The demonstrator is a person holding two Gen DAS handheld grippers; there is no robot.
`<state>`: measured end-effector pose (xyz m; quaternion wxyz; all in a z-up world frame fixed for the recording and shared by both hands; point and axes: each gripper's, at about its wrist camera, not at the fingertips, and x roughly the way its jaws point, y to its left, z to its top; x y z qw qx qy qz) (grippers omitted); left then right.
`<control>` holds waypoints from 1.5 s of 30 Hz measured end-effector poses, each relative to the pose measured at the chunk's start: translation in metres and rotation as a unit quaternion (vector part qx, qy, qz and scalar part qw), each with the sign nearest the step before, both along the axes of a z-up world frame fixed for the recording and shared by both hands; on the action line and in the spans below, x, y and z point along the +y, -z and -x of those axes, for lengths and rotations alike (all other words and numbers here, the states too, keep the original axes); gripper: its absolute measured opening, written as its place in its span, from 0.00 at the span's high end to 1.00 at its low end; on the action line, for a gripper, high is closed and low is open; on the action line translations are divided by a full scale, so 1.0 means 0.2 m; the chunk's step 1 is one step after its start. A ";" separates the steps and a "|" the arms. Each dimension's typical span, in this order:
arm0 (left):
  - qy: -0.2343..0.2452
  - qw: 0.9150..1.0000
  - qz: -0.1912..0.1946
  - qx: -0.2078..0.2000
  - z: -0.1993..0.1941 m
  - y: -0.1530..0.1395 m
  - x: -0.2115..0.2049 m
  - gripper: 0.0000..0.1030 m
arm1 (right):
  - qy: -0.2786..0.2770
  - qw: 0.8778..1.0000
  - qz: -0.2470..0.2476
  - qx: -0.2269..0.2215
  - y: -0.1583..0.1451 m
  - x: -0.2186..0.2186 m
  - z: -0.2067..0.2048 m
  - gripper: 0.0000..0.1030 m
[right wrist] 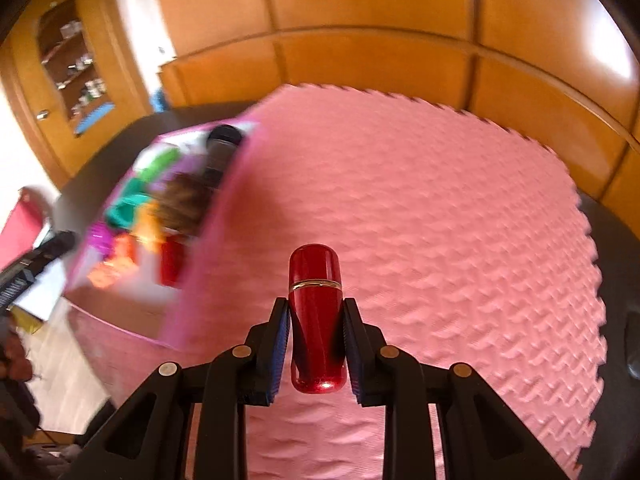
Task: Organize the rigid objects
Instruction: 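Carry the red cylinder toward the white tray with the right tool, then lower the red cylinder into the tray and open the right tool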
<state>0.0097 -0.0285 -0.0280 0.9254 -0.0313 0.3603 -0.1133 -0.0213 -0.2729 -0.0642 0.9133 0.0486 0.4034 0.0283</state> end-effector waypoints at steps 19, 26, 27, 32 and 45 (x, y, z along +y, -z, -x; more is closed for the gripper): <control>-0.044 0.999 0.010 0.003 -0.01 0.03 0.19 0.66 | -0.110 0.992 -0.023 0.053 0.11 0.63 -0.29 0.75; -0.040 0.999 0.009 0.008 -0.01 0.05 0.17 0.66 | -0.091 0.994 -0.005 0.059 0.21 0.63 -0.31 0.76; -0.039 0.999 0.007 0.007 -0.01 0.04 0.17 0.66 | -0.085 0.995 0.000 0.057 0.21 0.62 -0.31 0.75; -0.037 0.999 0.004 0.009 -0.01 0.05 0.16 0.66 | -0.072 0.996 0.003 0.050 0.21 0.58 -0.29 0.75; -0.029 1.000 -0.006 0.008 0.00 0.03 0.12 0.66 | -0.059 0.998 0.000 0.022 0.14 0.59 -0.16 0.64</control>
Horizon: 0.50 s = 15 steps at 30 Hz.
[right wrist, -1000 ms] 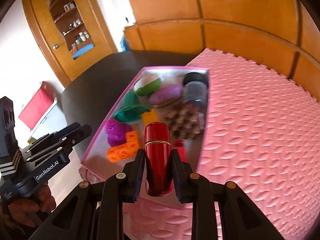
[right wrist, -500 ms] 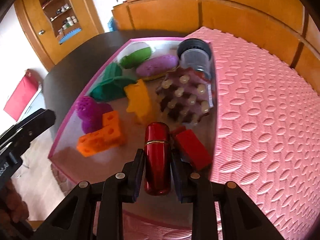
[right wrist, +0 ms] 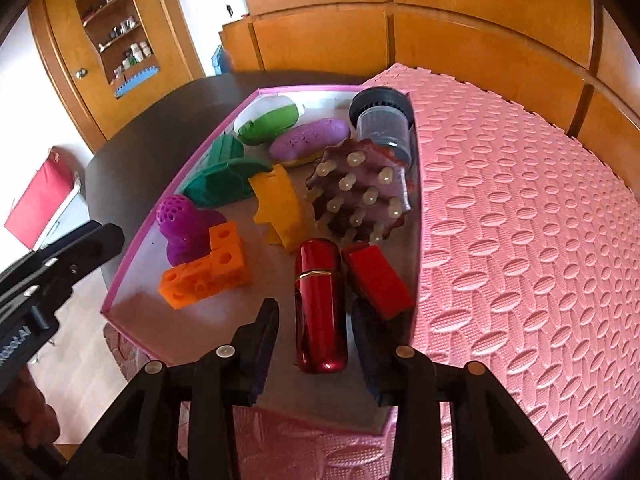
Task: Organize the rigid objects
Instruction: 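Lower the red cylinder into the tray and open the right tool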
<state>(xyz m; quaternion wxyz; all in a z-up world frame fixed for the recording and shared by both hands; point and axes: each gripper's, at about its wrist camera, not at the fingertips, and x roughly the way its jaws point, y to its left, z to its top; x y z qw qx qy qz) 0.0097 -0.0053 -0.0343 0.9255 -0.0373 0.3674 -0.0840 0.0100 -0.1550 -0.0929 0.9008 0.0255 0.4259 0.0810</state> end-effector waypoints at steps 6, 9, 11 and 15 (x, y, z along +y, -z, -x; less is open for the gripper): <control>-0.001 1.000 -0.006 -0.005 0.02 -0.02 -0.02 0.58 | 0.018 0.999 -0.003 -0.047 -0.09 -0.03 0.11 0.63; -0.002 1.000 -0.012 -0.012 0.03 -0.04 -0.04 0.50 | 0.046 0.996 0.008 -0.075 -0.14 -0.06 0.14 0.63; -0.001 1.000 -0.014 -0.018 0.04 -0.05 -0.05 0.41 | 0.066 0.994 0.013 -0.091 -0.17 -0.08 0.16 0.60; 0.004 1.000 -0.016 -0.027 0.07 -0.08 -0.08 0.24 | 0.094 0.990 0.016 -0.104 -0.20 -0.12 0.16 0.60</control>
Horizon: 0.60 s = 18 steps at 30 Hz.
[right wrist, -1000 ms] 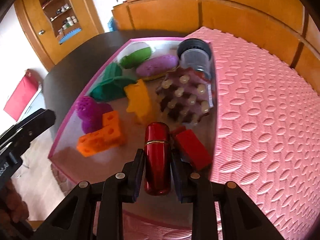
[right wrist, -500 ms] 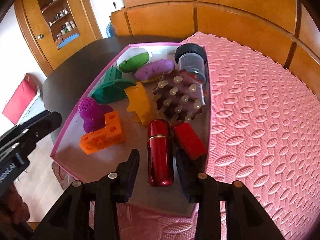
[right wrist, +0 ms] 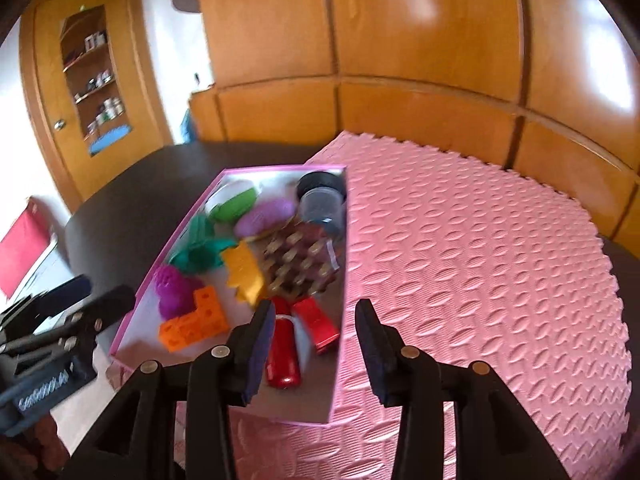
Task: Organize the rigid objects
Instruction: 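Lower the red cylinder into the tray and open the right tool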
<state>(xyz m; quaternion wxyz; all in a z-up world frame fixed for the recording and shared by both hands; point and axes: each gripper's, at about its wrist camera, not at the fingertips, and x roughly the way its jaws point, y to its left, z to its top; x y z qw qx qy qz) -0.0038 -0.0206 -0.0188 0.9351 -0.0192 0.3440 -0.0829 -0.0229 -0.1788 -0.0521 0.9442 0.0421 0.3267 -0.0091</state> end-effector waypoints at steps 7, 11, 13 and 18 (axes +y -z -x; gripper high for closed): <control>0.003 1.000 -0.004 -0.001 0.04 -0.01 -0.04 0.00 | 0.023 1.000 0.008 -0.002 -0.01 -0.02 0.00 0.60; -0.004 1.000 -0.004 0.007 0.04 0.00 -0.05 0.00 | 0.026 1.000 0.011 -0.002 0.00 -0.02 -0.02 0.60; -0.007 1.000 -0.008 0.009 0.04 0.00 -0.05 0.00 | 0.026 1.000 0.014 -0.004 -0.01 -0.02 -0.02 0.60; -0.022 1.000 -0.019 -0.001 0.06 -0.01 -0.05 0.00 | 0.026 0.999 0.018 -0.012 -0.02 -0.01 -0.02 0.60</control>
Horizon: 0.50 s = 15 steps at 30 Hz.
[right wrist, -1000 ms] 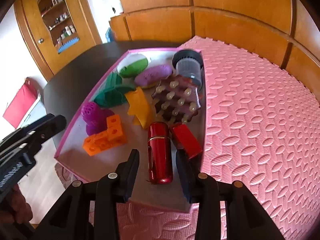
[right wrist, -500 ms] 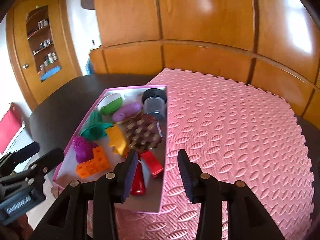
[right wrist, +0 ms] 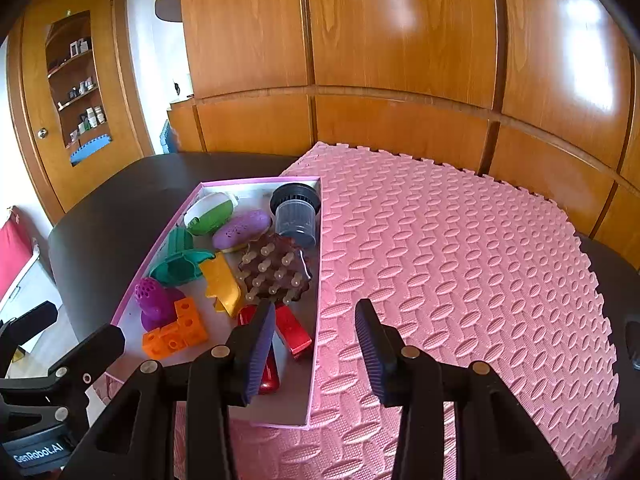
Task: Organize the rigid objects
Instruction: 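Lower the red cylinder into the tray and open the right tool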
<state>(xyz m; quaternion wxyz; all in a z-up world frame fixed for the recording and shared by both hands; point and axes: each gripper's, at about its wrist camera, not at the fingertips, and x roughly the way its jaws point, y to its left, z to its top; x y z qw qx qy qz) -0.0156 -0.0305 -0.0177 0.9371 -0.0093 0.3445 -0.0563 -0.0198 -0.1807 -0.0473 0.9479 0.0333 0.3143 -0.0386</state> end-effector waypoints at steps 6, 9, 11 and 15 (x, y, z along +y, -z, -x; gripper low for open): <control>-0.016 1.000 0.000 -0.017 0.02 -0.04 0.02 0.00 | -0.005 1.000 0.000 -0.014 -0.05 0.02 0.01 0.60; -0.019 1.000 0.003 -0.020 0.02 -0.05 0.04 0.00 | -0.009 1.000 0.002 -0.016 -0.06 0.04 0.01 0.60; -0.022 0.999 -0.005 -0.030 0.03 -0.05 0.04 0.00 | -0.011 1.000 0.003 -0.015 -0.05 0.05 0.01 0.60; -0.025 0.998 -0.014 -0.051 0.05 -0.07 0.04 0.01 | -0.013 1.000 0.005 -0.013 -0.05 0.06 0.01 0.60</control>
